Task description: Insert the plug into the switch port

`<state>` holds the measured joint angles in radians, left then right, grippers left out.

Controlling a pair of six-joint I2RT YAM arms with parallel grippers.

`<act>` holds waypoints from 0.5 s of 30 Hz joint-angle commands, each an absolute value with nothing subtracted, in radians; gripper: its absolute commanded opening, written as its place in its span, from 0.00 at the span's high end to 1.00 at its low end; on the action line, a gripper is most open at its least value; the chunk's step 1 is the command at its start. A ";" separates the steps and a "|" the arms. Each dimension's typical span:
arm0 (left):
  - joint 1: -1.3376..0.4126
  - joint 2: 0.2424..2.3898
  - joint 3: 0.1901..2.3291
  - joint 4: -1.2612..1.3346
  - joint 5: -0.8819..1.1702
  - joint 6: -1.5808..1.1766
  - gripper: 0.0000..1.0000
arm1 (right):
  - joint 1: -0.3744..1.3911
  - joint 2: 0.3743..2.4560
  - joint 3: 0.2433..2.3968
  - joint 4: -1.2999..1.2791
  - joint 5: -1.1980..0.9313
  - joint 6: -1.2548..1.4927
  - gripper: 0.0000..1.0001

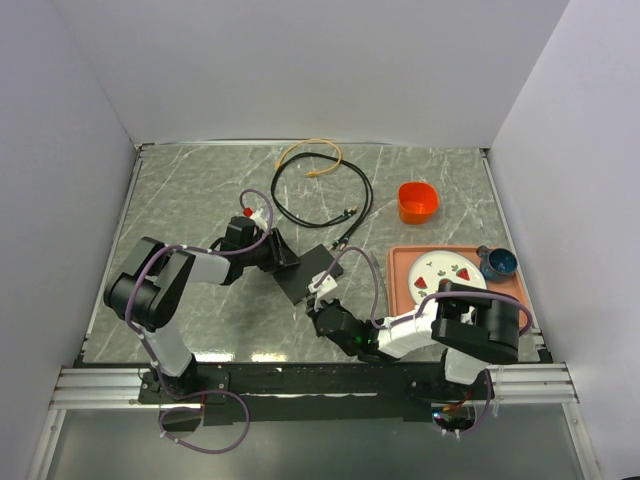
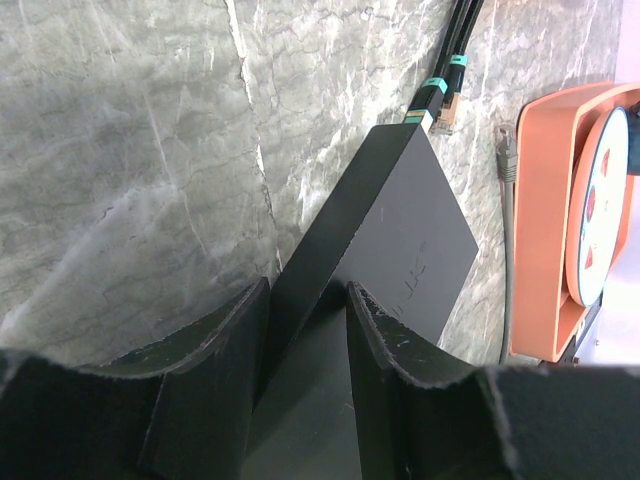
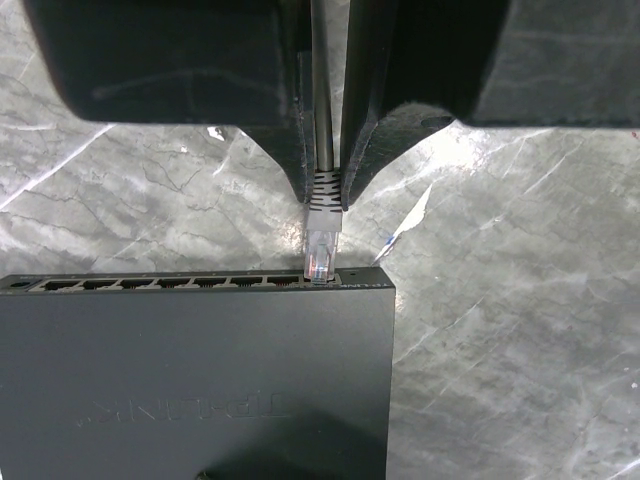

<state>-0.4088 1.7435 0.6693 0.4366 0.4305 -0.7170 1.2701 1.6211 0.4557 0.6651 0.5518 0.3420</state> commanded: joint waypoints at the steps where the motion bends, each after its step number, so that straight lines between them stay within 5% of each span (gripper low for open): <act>1: -0.419 1.807 0.626 0.279 0.403 -0.693 0.56 | 1.275 1.617 0.482 0.703 0.568 0.334 1.00; 15: -0.454 1.801 0.621 0.287 0.429 -0.699 0.57 | 1.264 1.689 0.520 0.741 0.612 0.321 1.00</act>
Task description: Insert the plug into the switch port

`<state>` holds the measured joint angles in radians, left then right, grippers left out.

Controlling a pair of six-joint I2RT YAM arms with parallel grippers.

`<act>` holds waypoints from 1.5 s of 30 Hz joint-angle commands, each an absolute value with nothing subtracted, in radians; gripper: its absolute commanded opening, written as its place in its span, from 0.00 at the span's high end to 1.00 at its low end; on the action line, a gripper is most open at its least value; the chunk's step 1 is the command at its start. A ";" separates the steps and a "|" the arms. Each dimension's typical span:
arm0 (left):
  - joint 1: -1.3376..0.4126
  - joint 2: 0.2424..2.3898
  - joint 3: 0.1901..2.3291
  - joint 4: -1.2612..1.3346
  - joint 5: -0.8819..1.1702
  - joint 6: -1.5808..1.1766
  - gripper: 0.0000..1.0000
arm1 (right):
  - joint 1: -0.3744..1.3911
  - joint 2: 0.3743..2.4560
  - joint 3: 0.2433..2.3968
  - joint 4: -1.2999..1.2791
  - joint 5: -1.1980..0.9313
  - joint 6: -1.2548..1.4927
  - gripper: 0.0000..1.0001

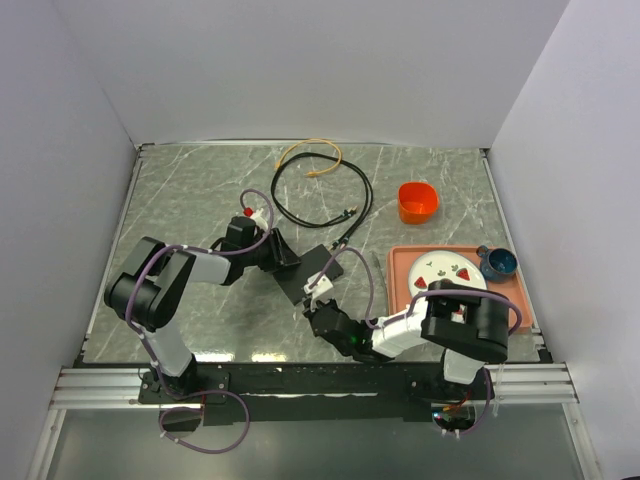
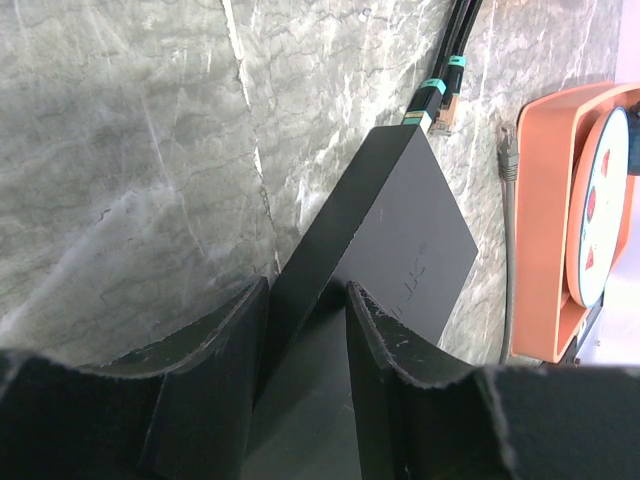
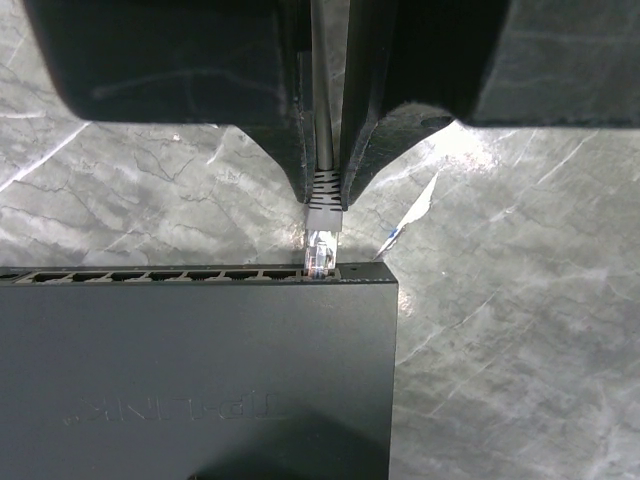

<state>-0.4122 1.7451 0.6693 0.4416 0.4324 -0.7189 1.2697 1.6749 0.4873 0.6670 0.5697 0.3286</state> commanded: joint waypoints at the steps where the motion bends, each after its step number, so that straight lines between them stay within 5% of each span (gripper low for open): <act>1: -0.459 1.802 0.620 0.293 0.433 -0.696 0.57 | 1.261 1.690 0.517 0.747 0.615 0.321 1.00; 14: -0.535 1.853 0.660 0.249 0.528 -0.595 0.64 | 1.229 1.675 0.538 0.724 0.640 0.314 1.00; 35: -0.601 1.838 0.535 0.215 0.652 -0.617 0.62 | 1.209 1.488 0.433 0.586 0.680 0.356 1.00; 45: -0.698 1.833 0.505 0.287 0.635 -0.725 0.64 | 1.210 1.546 0.355 0.820 0.635 0.298 1.00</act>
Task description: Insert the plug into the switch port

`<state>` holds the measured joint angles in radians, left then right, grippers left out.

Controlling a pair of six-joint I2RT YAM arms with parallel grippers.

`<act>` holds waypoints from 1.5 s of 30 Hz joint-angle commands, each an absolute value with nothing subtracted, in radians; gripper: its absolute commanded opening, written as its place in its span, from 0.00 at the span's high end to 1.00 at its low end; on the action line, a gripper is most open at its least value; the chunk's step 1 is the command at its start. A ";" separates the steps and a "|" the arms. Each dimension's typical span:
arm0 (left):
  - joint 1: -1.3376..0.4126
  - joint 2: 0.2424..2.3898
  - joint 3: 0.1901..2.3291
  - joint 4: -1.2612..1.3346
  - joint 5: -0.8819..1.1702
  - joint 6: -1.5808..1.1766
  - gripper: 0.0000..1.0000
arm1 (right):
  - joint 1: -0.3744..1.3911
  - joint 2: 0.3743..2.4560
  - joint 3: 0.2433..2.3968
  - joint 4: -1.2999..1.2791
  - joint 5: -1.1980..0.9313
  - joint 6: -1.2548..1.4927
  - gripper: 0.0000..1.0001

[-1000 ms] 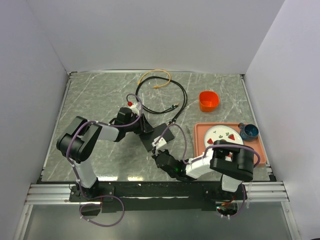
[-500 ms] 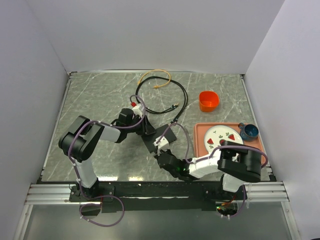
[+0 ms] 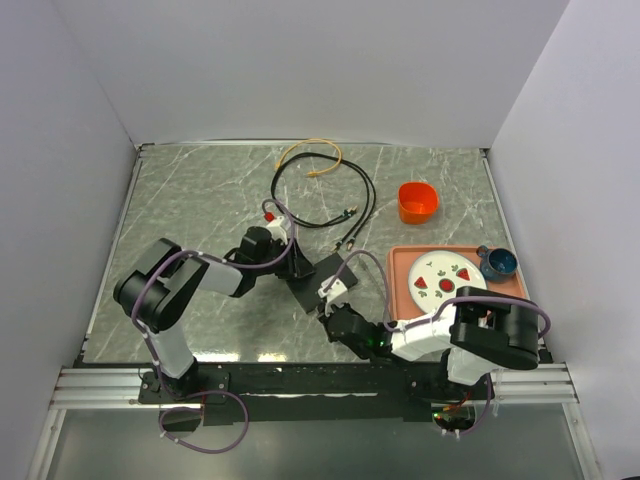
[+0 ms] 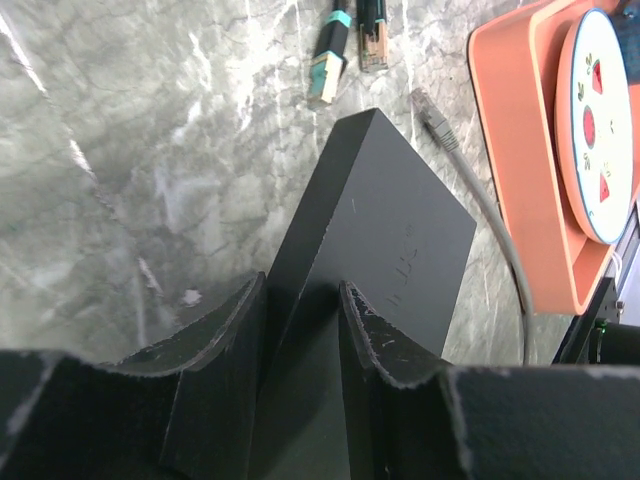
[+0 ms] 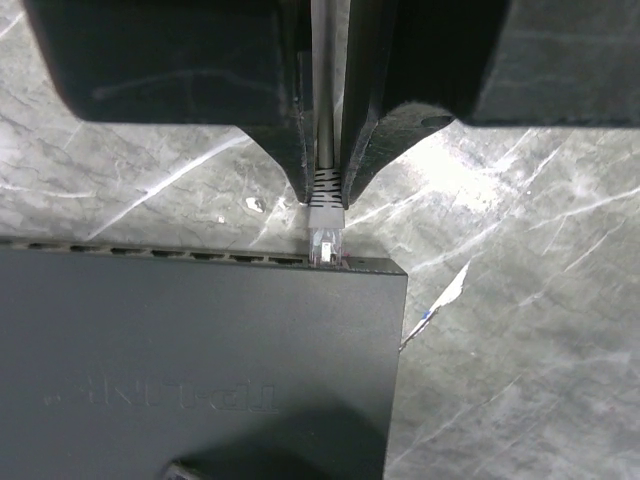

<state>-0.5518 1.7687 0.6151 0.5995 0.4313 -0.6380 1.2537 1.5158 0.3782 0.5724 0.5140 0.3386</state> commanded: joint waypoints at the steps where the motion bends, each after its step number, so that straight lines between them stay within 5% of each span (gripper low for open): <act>1: -0.712 1.836 0.499 0.311 0.634 -0.738 0.64 | 1.209 1.552 0.351 0.842 0.644 0.288 1.00; 45: -0.884 1.804 0.322 0.517 0.598 -0.939 0.65 | 1.065 1.578 0.528 0.862 0.695 0.241 1.00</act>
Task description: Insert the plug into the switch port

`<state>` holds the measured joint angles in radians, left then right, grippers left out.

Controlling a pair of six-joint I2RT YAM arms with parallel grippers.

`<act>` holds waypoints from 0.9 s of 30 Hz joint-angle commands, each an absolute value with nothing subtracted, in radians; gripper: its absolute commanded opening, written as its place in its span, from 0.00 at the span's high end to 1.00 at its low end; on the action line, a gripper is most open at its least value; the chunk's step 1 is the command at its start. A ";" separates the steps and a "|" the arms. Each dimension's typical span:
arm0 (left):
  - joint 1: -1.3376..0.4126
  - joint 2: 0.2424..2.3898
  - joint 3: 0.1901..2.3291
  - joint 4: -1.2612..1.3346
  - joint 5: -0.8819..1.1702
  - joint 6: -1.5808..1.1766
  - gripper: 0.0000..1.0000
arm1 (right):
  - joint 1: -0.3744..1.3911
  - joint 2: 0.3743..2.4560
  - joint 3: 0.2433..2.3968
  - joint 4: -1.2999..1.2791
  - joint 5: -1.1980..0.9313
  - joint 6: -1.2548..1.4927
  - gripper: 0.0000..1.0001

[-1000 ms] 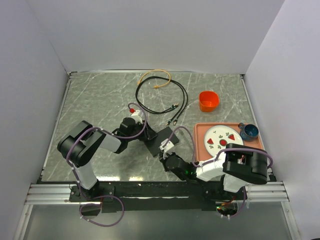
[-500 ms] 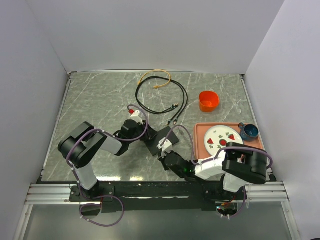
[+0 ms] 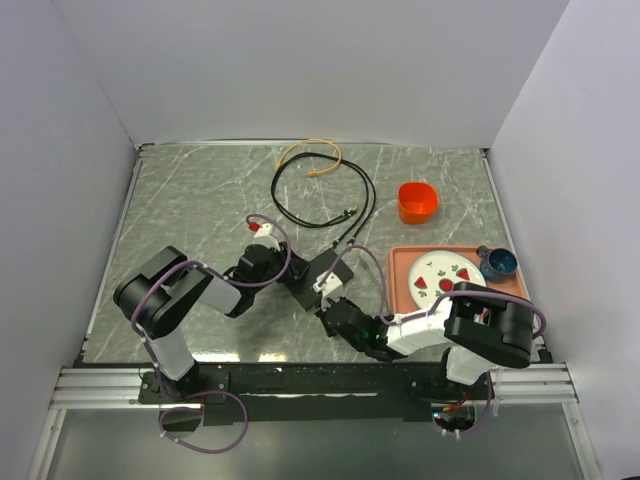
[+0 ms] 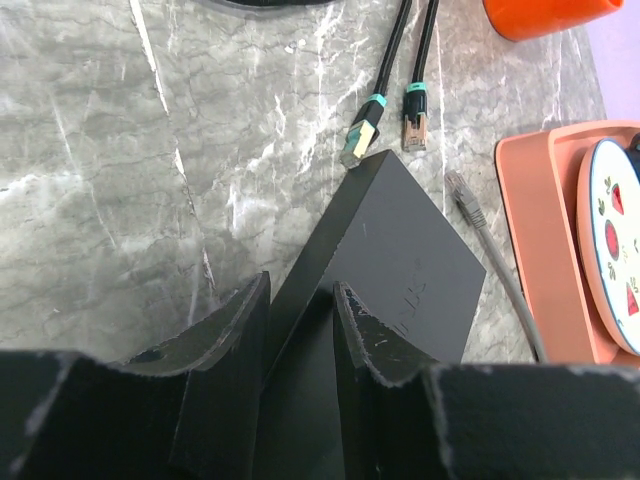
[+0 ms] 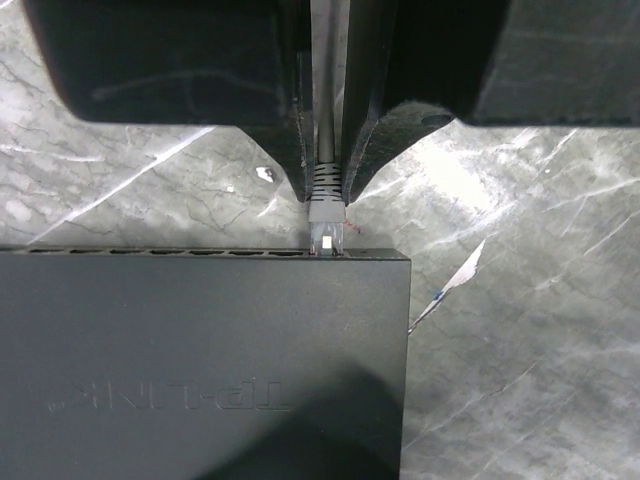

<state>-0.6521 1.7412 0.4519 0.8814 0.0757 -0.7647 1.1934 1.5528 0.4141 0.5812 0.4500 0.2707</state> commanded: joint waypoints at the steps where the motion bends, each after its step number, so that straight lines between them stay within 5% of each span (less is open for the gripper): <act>1: -0.887 1.807 0.319 0.528 0.600 -0.946 0.65 | 1.065 1.582 0.526 0.877 0.680 0.232 1.00; 27: -1.043 1.835 0.348 0.568 0.555 -1.048 0.65 | 1.034 1.647 0.661 0.775 0.594 0.238 1.00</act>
<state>-0.8345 1.7683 0.4240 0.9035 0.0711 -1.0348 1.1404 1.6283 0.5255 0.5224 0.4377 0.2176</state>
